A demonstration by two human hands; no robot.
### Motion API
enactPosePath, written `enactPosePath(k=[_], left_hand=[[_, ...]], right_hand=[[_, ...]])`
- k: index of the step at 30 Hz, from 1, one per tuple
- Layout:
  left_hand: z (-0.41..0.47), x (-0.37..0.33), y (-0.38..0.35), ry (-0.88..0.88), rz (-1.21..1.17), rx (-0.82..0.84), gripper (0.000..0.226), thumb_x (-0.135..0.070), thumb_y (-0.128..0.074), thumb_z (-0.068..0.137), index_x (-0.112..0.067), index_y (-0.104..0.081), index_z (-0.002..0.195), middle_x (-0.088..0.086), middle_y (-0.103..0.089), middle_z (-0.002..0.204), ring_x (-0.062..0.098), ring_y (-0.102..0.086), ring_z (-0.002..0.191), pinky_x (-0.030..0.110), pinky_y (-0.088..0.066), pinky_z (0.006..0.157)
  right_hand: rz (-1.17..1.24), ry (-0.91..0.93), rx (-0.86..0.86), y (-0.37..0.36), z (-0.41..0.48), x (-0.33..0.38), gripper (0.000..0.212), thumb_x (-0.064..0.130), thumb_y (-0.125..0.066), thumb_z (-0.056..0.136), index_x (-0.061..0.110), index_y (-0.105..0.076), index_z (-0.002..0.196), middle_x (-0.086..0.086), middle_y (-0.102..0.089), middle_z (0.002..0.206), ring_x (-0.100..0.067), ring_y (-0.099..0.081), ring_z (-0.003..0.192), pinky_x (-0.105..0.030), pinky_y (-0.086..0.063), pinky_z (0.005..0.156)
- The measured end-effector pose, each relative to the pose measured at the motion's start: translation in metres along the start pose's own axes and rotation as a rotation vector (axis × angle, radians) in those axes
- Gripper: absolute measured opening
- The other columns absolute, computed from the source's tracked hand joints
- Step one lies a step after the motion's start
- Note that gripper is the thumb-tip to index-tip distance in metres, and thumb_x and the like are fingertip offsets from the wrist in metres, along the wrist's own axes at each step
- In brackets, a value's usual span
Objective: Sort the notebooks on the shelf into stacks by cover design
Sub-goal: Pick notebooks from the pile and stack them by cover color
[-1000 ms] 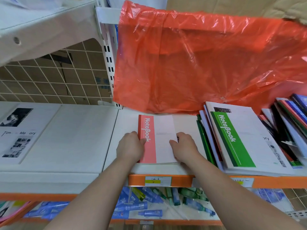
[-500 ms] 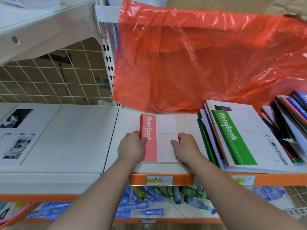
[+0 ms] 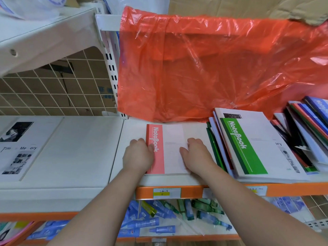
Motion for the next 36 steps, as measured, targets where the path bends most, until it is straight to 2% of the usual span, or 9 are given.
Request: enactPosePath(k=[3, 5, 7, 10, 17, 23, 28, 31, 36], left_hand=[[-0.006, -0.03, 0.008, -0.24, 0.21, -0.046, 0.041, -0.04, -0.044, 0.098, -0.007, -0.054, 0.12, 0.013, -0.056, 0.123, 0.034, -0.051, 0.117, 0.04, -0.043, 0.093], [-0.009, -0.052, 0.005, -0.391, 0.356, -0.021, 0.053, -0.044, -0.04, 0.099, -0.007, -0.044, 0.136, 0.016, -0.045, 0.144, 0.035, -0.037, 0.136, 0.041, -0.035, 0.109], [-0.013, -0.069, 0.001, -0.443, 0.419, 0.04, 0.064, -0.048, -0.036, 0.101, -0.006, -0.029, 0.148, 0.018, -0.026, 0.158, 0.038, -0.02, 0.147, 0.045, -0.021, 0.119], [-0.021, -0.09, 0.0, -0.481, 0.437, 0.087, 0.07, -0.052, -0.031, 0.101, -0.007, -0.018, 0.153, 0.016, -0.015, 0.163, 0.039, -0.009, 0.15, 0.048, -0.015, 0.12], [-0.037, -0.129, -0.008, -0.506, 0.438, 0.14, 0.07, -0.052, -0.029, 0.101, -0.01, -0.016, 0.155, 0.015, -0.012, 0.163, 0.039, -0.006, 0.15, 0.049, -0.013, 0.121], [-0.052, -0.151, -0.022, -0.528, 0.452, 0.157, 0.069, -0.053, -0.029, 0.101, -0.011, -0.016, 0.155, 0.015, -0.013, 0.163, 0.038, -0.007, 0.15, 0.049, -0.013, 0.121], [-0.057, -0.15, -0.023, -0.513, 0.469, 0.157, 0.067, -0.052, -0.028, 0.102, -0.011, -0.018, 0.154, 0.015, -0.014, 0.163, 0.038, -0.008, 0.15, 0.048, -0.013, 0.121], [-0.059, -0.145, -0.021, -0.494, 0.418, 0.144, 0.061, -0.049, -0.031, 0.102, -0.011, -0.028, 0.15, 0.016, -0.022, 0.16, 0.038, -0.017, 0.148, 0.046, -0.018, 0.12], [-0.055, -0.145, -0.011, -0.299, -0.177, 0.077, 0.039, -0.039, -0.045, 0.1, -0.006, -0.063, 0.11, 0.017, -0.066, 0.112, 0.037, -0.06, 0.109, 0.038, -0.048, 0.089]], right_hand=[[-0.166, 0.197, -0.044, 0.015, -0.002, 0.007, 0.038, 0.035, -0.041, 0.1, 0.009, -0.05, 0.127, -0.01, -0.052, 0.129, -0.029, -0.046, 0.122, -0.039, -0.039, 0.102], [-0.332, 0.253, -0.011, 0.023, -0.003, 0.006, 0.048, 0.037, -0.036, 0.101, 0.008, -0.04, 0.14, -0.013, -0.04, 0.147, -0.031, -0.031, 0.138, -0.041, -0.023, 0.116], [-0.429, 0.242, 0.025, 0.033, -0.006, 0.001, 0.057, 0.039, -0.031, 0.103, 0.008, -0.024, 0.15, -0.013, -0.018, 0.159, -0.029, -0.011, 0.148, -0.042, -0.007, 0.121], [-0.494, 0.254, -0.009, 0.049, -0.014, -0.011, 0.06, 0.043, -0.028, 0.103, 0.008, -0.02, 0.151, -0.013, -0.01, 0.161, -0.028, -0.003, 0.149, -0.043, -0.001, 0.121], [-0.482, 0.093, -0.073, 0.09, -0.031, -0.06, 0.06, 0.043, -0.028, 0.102, 0.01, -0.02, 0.152, -0.013, -0.012, 0.161, -0.031, -0.005, 0.148, -0.046, -0.007, 0.12], [-0.423, -0.063, 0.021, 0.099, -0.044, -0.093, 0.069, 0.05, -0.025, 0.102, 0.005, -0.014, 0.153, -0.015, -0.005, 0.161, -0.031, -0.004, 0.149, -0.048, -0.011, 0.12], [-0.444, -0.066, -0.005, 0.101, -0.049, -0.086, 0.053, 0.031, -0.036, 0.102, -0.002, -0.031, 0.144, -0.024, -0.026, 0.153, -0.037, -0.021, 0.143, -0.046, -0.022, 0.117], [-0.503, -0.006, -0.054, 0.11, -0.06, -0.071, 0.038, -0.003, -0.048, 0.088, -0.003, -0.047, 0.126, -0.022, -0.054, 0.128, -0.036, -0.049, 0.121, -0.037, -0.043, 0.097], [-0.478, 0.151, -0.149, 0.119, -0.072, -0.049, 0.035, -0.007, -0.044, 0.087, 0.0, -0.05, 0.121, -0.02, -0.063, 0.109, -0.039, -0.062, 0.099, -0.038, -0.043, 0.07]])
Point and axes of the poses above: each hand's wrist, its own z-axis towards the middle knuckle, its own y-axis out of the back of the hand, x = y × z, the point moved 2 cm from there along z, towards the middle knuckle
